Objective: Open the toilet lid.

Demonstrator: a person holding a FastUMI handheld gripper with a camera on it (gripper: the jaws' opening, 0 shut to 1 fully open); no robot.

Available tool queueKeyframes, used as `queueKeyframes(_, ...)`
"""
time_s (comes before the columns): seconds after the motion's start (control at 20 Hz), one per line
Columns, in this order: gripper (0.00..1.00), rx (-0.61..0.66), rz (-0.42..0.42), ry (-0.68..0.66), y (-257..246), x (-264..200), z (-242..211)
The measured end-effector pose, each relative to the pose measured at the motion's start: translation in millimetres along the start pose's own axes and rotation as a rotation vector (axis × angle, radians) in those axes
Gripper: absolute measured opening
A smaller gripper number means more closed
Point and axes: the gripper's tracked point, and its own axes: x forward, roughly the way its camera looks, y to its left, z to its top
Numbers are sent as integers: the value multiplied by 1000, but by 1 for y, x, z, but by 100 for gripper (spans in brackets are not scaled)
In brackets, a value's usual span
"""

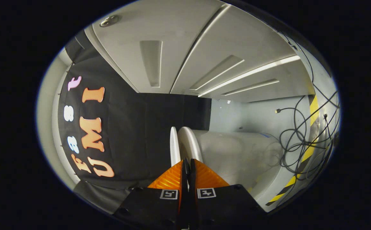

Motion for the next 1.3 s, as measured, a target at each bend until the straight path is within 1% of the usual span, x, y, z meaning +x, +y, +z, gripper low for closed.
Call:
queueKeyframes(0.05,8,-44,-19,-13,1,0,1)
queueKeyframes(0.15,8,-176,-112,-39,-5,4,1)
queueKeyframes(0.2,8,-218,-145,-45,-5,5,0)
queueKeyframes(0.25,8,-233,-154,-46,1,5,0)
queueKeyframes(0.3,8,-243,-157,-29,7,4,1)
queueKeyframes(0.4,8,-306,-135,-28,17,4,1)
queueKeyframes(0.65,8,-497,-107,-116,63,14,11)
queueKeyframes(0.7,8,-538,-122,-108,66,15,6)
queueKeyframes(0.75,8,-585,-144,-143,67,23,11)
queueKeyframes(0.85,8,-658,-171,-154,79,24,13)
queueKeyframes(1.05,8,-762,-149,-176,120,16,-2)
queueKeyframes(1.3,8,-954,-88,-167,190,11,-37)
